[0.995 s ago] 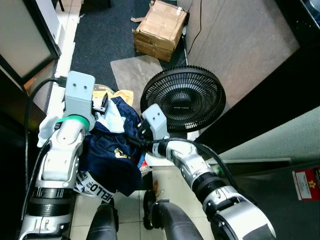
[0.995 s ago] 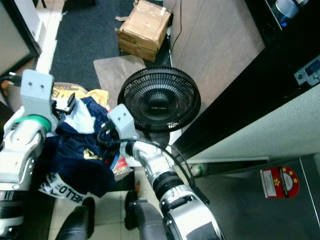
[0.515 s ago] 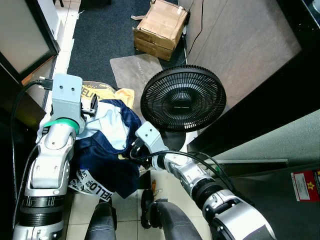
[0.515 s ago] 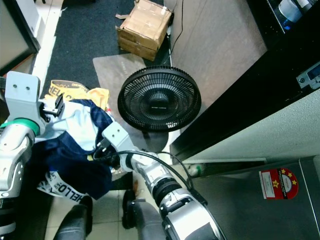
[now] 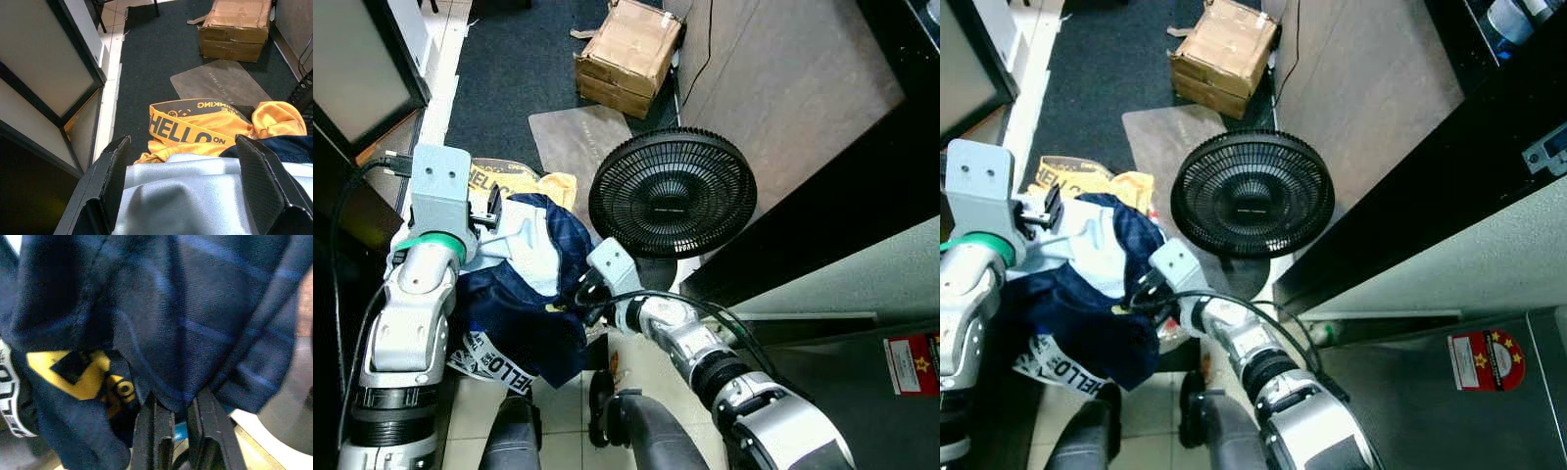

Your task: Clothes washing

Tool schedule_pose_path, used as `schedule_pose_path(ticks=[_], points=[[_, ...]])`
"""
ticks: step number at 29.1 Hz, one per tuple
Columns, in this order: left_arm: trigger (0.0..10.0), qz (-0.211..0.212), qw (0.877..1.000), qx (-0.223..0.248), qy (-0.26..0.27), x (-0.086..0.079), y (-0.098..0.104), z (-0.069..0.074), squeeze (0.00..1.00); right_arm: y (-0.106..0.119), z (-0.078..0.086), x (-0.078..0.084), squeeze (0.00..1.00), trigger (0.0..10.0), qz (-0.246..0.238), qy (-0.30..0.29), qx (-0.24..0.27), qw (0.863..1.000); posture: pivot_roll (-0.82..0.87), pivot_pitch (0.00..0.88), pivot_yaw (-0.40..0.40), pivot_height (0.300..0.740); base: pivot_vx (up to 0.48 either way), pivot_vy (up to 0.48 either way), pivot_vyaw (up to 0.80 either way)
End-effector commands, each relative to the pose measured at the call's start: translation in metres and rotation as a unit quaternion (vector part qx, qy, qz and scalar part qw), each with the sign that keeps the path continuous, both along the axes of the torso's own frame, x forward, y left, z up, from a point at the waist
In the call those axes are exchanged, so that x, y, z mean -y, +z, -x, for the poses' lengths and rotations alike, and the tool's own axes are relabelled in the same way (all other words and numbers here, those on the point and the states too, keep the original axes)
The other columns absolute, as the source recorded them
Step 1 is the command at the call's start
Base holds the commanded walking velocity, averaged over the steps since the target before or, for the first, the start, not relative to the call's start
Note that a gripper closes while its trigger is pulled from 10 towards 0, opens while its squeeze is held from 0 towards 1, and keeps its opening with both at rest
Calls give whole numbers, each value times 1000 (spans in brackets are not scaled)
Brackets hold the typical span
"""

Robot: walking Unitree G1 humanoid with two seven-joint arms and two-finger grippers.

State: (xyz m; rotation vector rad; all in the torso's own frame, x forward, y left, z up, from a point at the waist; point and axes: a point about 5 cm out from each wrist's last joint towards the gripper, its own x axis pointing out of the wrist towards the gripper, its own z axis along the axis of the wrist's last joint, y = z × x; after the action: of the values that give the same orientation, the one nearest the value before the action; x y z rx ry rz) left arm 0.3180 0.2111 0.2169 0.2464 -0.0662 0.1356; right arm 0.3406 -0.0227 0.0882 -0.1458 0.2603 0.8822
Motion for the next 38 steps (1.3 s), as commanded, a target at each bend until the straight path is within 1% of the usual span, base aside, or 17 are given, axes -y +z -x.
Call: schedule_pose_path(ticks=[1,6,11,14,16,19,20,21,22,23,24,25,26,33,35,36,38], points=[[10000,7,1000,-17,1,1,-10,1,0,-5,2,5,0,0,-12,-10,-13,1000,91,318,-140,740,0,0,0],[10000,8,1000,-19,-1,3,-11,-3,0,22,-15,24,0,0,-79,-46,27,995,79,296,-130,740,0,0,0],[10000,8,1000,-20,-4,4,-12,-4,0,43,-25,37,0,0,-120,-73,58,988,73,284,-121,740,0,0,0],[10000,8,1000,-19,-14,7,-11,-7,0,78,-38,63,0,0,-176,-131,113,969,66,252,-102,740,0,0,0],[10000,8,1000,-19,-14,7,-11,-7,0,78,-38,63,0,0,-176,-131,113,969,66,252,-102,740,0,0,0],[10000,12,999,-20,-32,13,-10,-5,0,124,-45,92,0,0,-226,-193,189,936,57,209,-77,740,0,0,0],[10000,12,999,-20,-32,13,-10,-5,0,124,-45,92,0,0,-226,-193,189,936,57,209,-77,740,0,0,0],[10000,13,999,-21,-42,16,-9,-4,0,144,-46,102,0,2314,-245,-211,222,920,58,182,-60,740,0,0,0],[10000,13,999,-21,-42,16,-9,-4,0,144,-46,102,0,2314,-245,-211,222,920,58,182,-60,740,0,0,0],[10000,13,998,-21,-53,20,-9,-3,0,164,-44,111,0,4392,-261,-225,253,904,60,170,-53,740,0,0,0],[10000,13,998,-21,-53,20,-9,-3,0,164,-44,111,0,4392,-261,-225,253,904,60,170,-53,740,0,0,0],[10000,13,998,-20,-63,24,-8,-2,0,183,-43,121,0,10000,-277,-240,283,886,65,154,-45,740,0,0,0],[10000,14,997,-17,-71,27,-6,-2,0,205,-39,133,0,10000,-288,-257,317,866,70,146,-42,740,0,0,0],[10000,15,997,-12,-76,31,-4,-5,0,196,-40,145,0,10000,-263,-269,313,872,71,137,-38,740,0,0,0],[10000,15,997,-12,-81,34,-3,-5,0,162,-44,148,0,10000,-201,-288,277,894,75,136,-34,740,0,0,0],[10000,15,997,-12,-81,34,-3,-5,0,162,-44,148,0,10000,-201,-288,277,894,75,136,-34,740,0,0,0],[10000,14,996,-12,-84,35,-4,-5,0,136,-44,148,0,10000,-157,-302,251,906,76,137,-34,740,0,0,0]])
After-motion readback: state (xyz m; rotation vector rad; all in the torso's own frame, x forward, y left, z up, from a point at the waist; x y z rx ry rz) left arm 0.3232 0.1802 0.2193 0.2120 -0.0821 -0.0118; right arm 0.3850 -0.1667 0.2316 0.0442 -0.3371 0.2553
